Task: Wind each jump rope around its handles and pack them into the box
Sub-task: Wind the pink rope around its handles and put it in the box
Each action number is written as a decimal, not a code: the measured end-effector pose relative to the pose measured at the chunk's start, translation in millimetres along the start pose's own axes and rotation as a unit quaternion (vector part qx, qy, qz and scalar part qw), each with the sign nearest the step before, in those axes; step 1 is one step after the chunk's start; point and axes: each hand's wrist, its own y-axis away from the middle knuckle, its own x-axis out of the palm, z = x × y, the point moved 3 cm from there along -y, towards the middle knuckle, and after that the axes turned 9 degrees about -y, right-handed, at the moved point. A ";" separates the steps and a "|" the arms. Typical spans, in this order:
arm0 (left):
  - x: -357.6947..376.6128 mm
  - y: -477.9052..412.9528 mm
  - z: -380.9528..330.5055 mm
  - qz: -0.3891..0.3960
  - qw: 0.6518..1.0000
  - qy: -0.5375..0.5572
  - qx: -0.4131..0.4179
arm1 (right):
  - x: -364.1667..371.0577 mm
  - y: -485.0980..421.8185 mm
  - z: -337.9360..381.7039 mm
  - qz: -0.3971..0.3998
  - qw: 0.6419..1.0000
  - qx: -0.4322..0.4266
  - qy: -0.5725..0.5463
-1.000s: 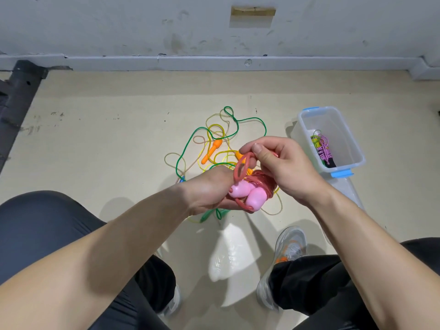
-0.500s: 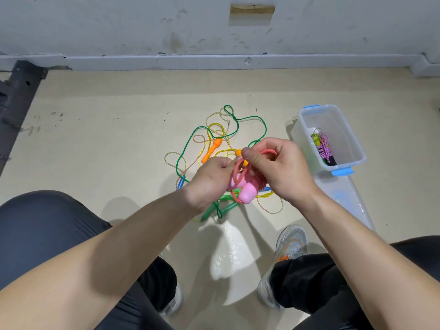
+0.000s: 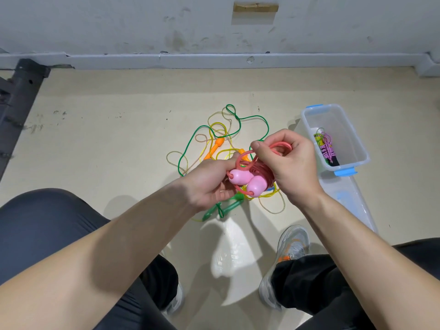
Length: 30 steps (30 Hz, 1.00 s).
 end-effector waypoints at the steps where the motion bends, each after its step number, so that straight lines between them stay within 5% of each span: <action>1: 0.1 -0.1 0.5 -0.008 1.000 0.002 -0.001 | 0.0 0.2 -0.1 0.001 1.000 0.001 -0.003; 13: 1.0 -8.7 10.1 -0.084 0.996 0.017 0.035 | 4.6 1.0 -3.9 0.029 0.998 -0.027 0.057; 30: 0.8 -5.6 14.6 -0.148 0.985 -0.055 0.072 | 7.5 -8.3 -4.5 0.173 0.964 -0.042 0.196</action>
